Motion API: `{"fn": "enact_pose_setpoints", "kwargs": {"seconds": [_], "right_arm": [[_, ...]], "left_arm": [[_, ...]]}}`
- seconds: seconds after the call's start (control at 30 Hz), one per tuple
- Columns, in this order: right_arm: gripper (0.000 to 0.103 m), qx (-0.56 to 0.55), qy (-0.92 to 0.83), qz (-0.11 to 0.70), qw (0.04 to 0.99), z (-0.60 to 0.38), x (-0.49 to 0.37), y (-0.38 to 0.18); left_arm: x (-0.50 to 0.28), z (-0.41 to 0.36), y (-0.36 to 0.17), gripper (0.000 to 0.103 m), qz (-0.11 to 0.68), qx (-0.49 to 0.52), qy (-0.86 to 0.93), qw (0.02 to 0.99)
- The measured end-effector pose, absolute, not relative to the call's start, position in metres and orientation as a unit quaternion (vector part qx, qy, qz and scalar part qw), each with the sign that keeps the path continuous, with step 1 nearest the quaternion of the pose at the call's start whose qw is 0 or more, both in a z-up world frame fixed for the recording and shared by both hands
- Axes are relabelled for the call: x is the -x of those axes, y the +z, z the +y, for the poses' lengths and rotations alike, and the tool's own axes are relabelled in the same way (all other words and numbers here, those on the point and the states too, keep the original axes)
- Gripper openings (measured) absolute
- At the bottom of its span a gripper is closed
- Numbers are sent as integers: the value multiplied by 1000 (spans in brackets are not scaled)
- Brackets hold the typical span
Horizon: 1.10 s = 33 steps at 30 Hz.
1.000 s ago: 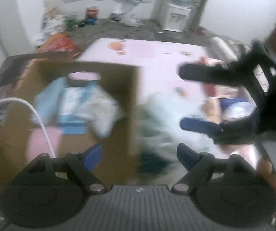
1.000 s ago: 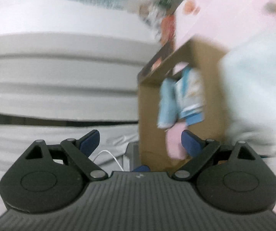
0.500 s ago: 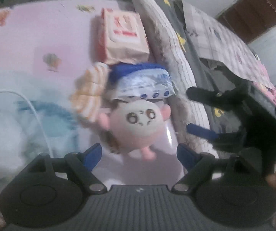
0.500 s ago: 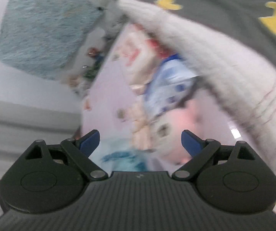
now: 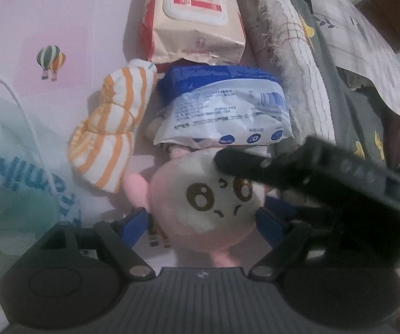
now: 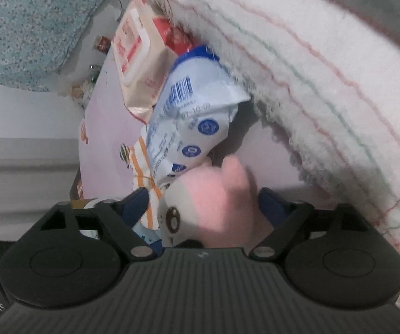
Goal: Organize soft objects
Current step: 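Move both grippers to the pink plush doll and close around it, then carry the pink plush doll into the cardboard box and open both grippers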
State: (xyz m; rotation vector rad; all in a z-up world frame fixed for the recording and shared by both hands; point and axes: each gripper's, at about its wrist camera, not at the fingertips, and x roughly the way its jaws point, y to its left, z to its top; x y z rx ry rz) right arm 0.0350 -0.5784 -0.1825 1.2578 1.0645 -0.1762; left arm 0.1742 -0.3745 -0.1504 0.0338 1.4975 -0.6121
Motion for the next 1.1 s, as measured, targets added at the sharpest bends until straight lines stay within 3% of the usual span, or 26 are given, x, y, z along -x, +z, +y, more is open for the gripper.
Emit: {"fn": "enact_pose_setpoints", "kwargs": {"seconds": [0.03, 0.2, 0.63, 0.83, 1.1], "right_arm": [[73, -559, -78, 477, 674, -577, -35, -184], [67, -581, -66, 468, 663, -578, -26, -189], [66, -665, -73, 424, 611, -580, 55, -147], [66, -657, -50, 402, 636, -546, 59, -104], [66, -615, 46, 408, 673, -460, -21, -56]], "left_arm": [[-173, -375, -151, 86, 669, -17, -274, 690], [-169, -383, -145, 86, 668, -15, -278, 690], [-123, -357, -79, 89, 646, 15, -351, 677], [-128, -304, -40, 89, 614, 49, -361, 700], [-154, -184, 10, 89, 564, 79, -294, 768]]}}
